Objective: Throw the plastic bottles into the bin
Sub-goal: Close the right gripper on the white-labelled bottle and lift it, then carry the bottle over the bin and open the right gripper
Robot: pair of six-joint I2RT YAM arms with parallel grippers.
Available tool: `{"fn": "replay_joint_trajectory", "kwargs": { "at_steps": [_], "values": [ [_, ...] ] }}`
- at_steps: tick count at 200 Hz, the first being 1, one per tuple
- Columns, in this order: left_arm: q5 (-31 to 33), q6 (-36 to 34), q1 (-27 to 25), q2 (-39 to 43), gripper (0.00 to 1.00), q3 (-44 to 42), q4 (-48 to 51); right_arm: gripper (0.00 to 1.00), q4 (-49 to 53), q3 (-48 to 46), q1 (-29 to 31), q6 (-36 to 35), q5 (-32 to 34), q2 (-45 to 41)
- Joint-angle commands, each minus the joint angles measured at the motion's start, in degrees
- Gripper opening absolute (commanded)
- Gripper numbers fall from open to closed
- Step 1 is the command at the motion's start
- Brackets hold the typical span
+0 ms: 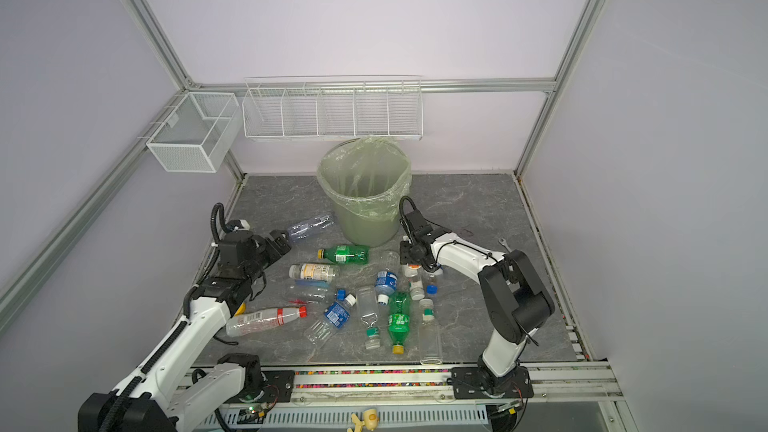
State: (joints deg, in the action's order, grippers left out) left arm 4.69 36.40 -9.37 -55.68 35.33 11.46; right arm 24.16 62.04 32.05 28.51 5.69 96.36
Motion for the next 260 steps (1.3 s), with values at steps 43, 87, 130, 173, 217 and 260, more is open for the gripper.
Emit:
{"fn": "replay_joint_trajectory", "kwargs": {
  "at_steps": [43,87,130,173,217,260],
  "values": [
    [0.69,1.03,0.4,-0.67,0.99,0.5,-1.05,0.5,6.3,0.86,-0.31,1.18,3.15,-15.92],
    [-0.1,1.55,0.4,-2.15,0.99,0.97,-1.0,0.5,9.18,-0.17,-0.4,1.43,6.41,-25.76],
    [-0.21,2.27,0.4,-2.59,0.99,0.88,-1.92,0.5,11.43,3.35,-0.41,-1.15,8.54,-32.04],
    [-0.3,2.59,0.4,-3.45,0.99,1.34,-2.65,0.51,8.94,9.39,-0.45,-4.13,7.2,-32.97],
    [-0.7,2.36,0.4,-3.56,0.99,0.75,-1.62,0.51,4.8,16.98,-0.37,-6.36,3.39,-29.21],
    [0.32,1.43,1.27,-2.78,0.99,1.06,1.24,0.52,-0.12,23.22,-0.31,-8.64,-0.22,-24.57]
  ]
}}
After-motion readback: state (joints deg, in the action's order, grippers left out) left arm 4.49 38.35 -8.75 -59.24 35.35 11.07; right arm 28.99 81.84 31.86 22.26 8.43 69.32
